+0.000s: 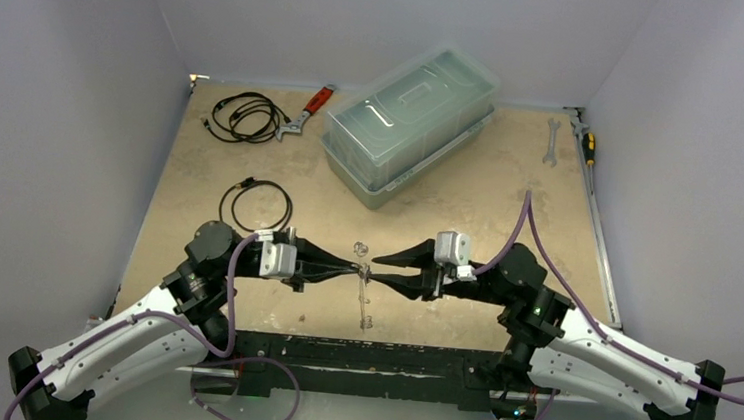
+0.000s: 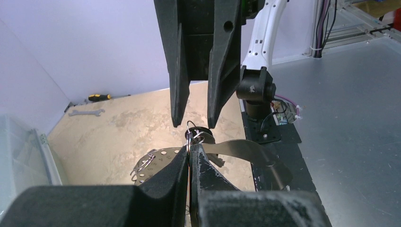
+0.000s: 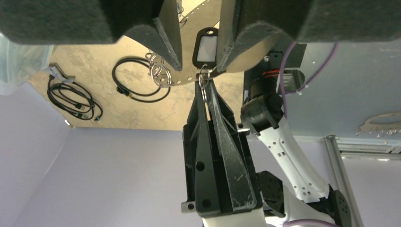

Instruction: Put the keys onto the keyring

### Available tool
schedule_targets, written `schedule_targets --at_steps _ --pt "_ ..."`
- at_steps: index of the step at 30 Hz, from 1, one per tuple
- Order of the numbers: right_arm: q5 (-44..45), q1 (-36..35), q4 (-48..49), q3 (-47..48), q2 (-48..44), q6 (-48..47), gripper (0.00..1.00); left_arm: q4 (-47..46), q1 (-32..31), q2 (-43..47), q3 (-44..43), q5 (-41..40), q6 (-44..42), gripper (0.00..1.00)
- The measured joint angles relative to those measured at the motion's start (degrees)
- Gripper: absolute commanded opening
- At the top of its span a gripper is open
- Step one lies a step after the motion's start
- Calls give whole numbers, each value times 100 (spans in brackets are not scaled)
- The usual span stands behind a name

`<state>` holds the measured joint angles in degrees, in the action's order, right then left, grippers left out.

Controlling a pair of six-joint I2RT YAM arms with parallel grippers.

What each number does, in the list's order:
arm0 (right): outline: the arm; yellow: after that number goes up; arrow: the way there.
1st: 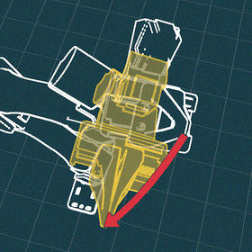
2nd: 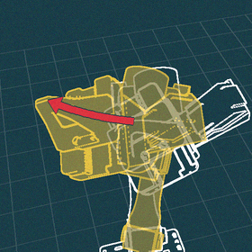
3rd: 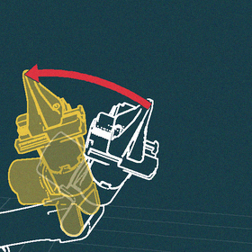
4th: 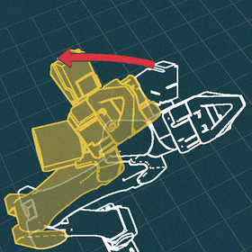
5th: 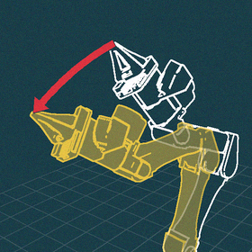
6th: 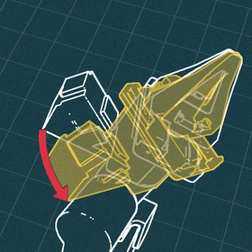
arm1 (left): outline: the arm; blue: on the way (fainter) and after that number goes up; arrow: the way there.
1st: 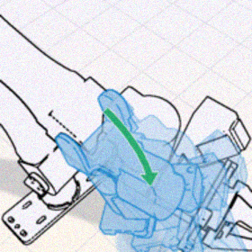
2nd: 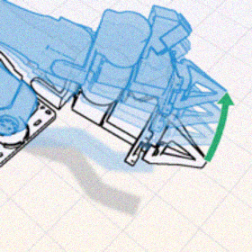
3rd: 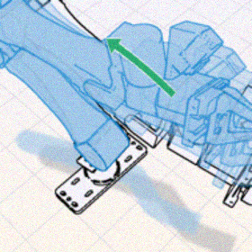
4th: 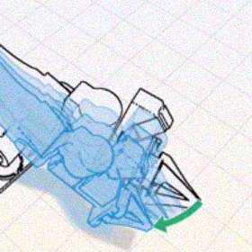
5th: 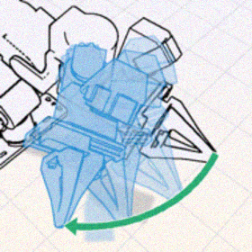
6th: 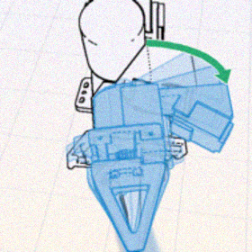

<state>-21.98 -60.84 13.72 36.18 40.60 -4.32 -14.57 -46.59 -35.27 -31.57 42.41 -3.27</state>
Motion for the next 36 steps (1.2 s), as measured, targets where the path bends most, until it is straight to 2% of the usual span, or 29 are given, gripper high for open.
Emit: schedule_targets --at_steps 18,27,31,36 --pt "-332 -2 -278 444 269 -153 28 -125 9 52 52 210 122 0" --pt "-310 0 -328 474 446 -221 11 -122 13 50 55 249 164 0" --pt "-334 -2 -363 507 446 -249 0 -131 46 50 55 247 203 0" --pt "-481 -2 -431 570 503 -282 0 -140 74 42 55 234 219 0"
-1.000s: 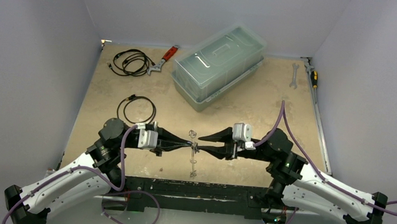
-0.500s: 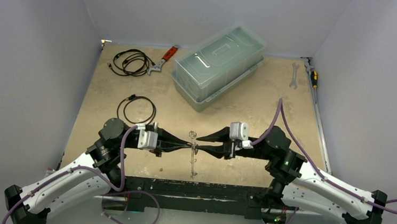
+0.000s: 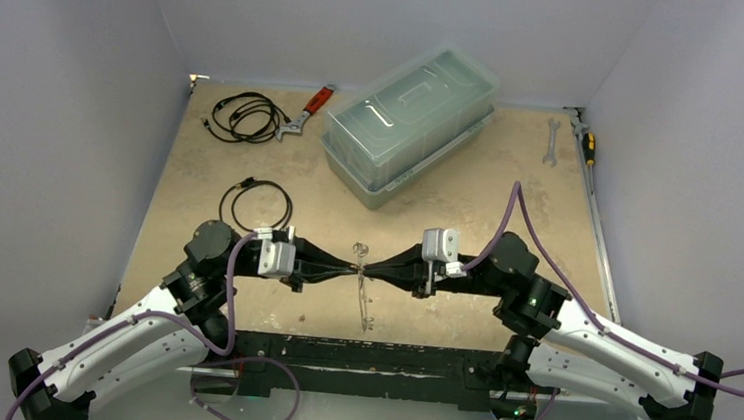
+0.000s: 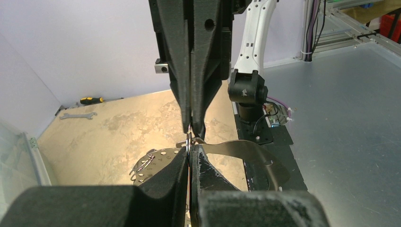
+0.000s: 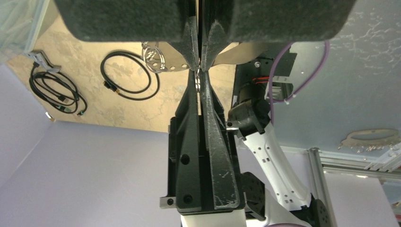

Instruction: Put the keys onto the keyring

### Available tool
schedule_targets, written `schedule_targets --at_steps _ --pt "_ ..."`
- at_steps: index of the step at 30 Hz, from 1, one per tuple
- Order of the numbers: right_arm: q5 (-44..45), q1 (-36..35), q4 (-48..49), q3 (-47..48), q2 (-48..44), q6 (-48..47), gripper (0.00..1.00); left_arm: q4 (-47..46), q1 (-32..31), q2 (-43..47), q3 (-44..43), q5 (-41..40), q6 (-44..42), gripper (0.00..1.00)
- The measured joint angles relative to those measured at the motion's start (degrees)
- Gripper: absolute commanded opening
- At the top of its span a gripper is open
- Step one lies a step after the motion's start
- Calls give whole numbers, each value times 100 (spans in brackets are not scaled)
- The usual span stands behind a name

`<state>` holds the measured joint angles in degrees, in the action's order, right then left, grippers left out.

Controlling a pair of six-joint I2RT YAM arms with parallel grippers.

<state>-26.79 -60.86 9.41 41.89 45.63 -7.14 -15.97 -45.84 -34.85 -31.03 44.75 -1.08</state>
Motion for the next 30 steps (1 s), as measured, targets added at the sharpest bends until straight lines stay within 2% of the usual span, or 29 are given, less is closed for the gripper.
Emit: schedule_targets --at_steps 30 --pt "170 -26 144 -76 46 70 0 -68 13 111 96 -109 0 0"
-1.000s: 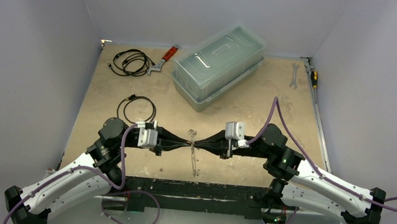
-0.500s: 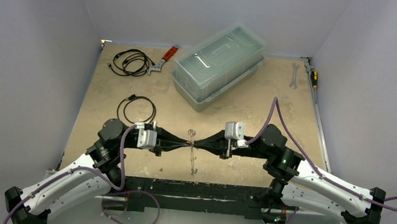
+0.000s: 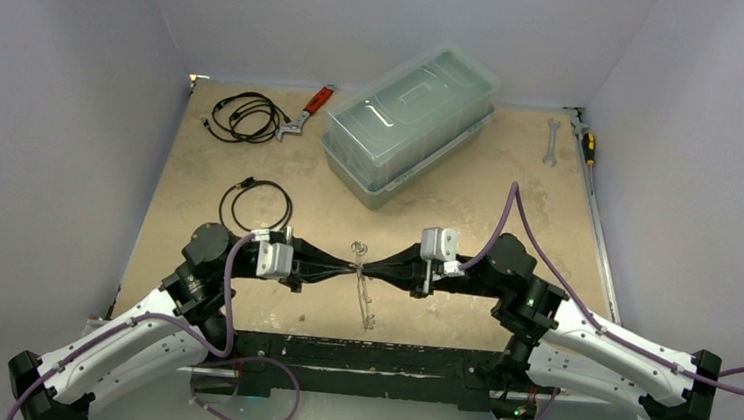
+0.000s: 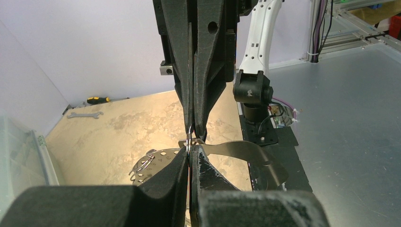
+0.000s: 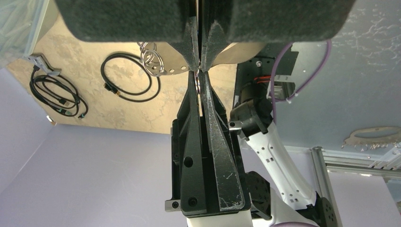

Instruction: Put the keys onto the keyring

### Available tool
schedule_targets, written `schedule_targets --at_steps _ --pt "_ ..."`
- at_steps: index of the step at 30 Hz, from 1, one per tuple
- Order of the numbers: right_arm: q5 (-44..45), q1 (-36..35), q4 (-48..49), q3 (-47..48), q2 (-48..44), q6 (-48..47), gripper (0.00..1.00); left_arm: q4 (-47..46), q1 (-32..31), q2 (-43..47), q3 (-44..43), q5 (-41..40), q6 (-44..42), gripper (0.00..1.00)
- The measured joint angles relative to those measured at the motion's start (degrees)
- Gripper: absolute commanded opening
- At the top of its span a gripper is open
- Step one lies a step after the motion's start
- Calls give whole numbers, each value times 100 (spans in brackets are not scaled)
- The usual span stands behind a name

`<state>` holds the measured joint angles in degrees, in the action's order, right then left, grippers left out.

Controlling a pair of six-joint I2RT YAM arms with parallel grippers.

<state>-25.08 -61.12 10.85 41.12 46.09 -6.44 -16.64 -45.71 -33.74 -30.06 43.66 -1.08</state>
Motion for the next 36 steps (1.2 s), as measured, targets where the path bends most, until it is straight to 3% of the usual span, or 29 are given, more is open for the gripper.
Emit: schedule_targets --at_steps 33,36 --pt "190 0 365 -389 -9 369 0 2 48 120 170 -146 144 0" --pt "203 0 387 -391 -2 413 21 -2 59 120 170 -151 151 0"
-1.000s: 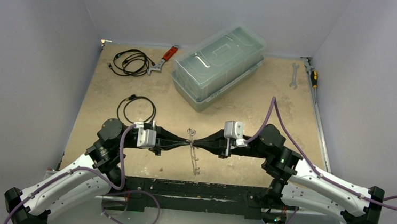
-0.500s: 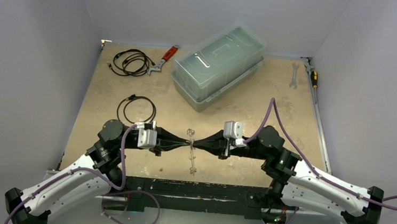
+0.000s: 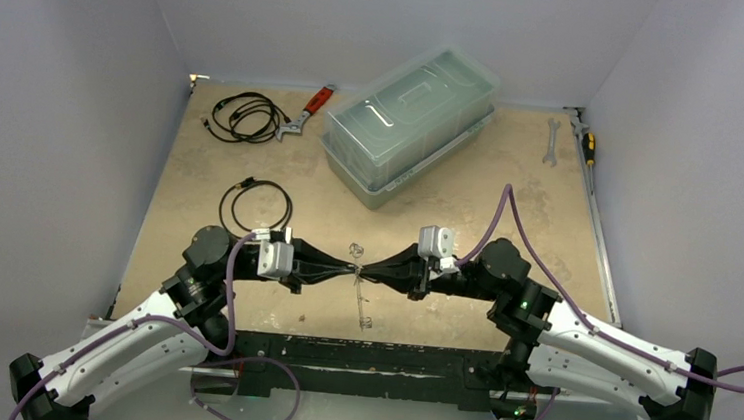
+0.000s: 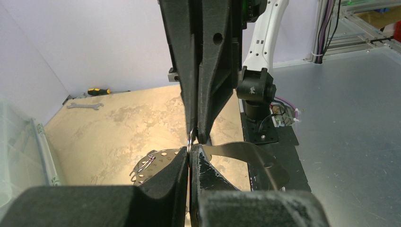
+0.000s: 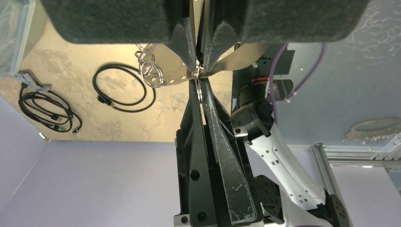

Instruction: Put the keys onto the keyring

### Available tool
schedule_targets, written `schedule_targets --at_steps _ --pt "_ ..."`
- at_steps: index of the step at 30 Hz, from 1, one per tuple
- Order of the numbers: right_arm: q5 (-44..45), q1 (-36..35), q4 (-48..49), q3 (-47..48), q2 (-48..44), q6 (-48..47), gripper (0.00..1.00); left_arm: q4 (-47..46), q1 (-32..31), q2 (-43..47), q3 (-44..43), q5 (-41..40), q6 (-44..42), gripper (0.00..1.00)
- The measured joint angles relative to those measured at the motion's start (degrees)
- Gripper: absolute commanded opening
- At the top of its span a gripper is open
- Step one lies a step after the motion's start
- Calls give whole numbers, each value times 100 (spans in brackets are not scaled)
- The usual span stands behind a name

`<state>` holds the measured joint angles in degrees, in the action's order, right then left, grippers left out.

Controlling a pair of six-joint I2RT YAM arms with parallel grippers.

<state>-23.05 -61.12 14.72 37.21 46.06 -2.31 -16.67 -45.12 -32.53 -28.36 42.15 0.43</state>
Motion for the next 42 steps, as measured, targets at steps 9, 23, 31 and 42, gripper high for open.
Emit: schedule_targets --at_steps 9,23,31,42 --pt "507 4 -216 2 -203 39 51 -243 0 -2 0 7 20 0" --pt "549 4 -83 151 -225 -26 42 -280 0 -50 0 138 52 0" --pt "313 4 -22 157 44 -26 37 -293 0 -44 -2 136 50 0" --pt "79 4 46 157 44 -22 33 -293 0 -44 -2 133 50 0"
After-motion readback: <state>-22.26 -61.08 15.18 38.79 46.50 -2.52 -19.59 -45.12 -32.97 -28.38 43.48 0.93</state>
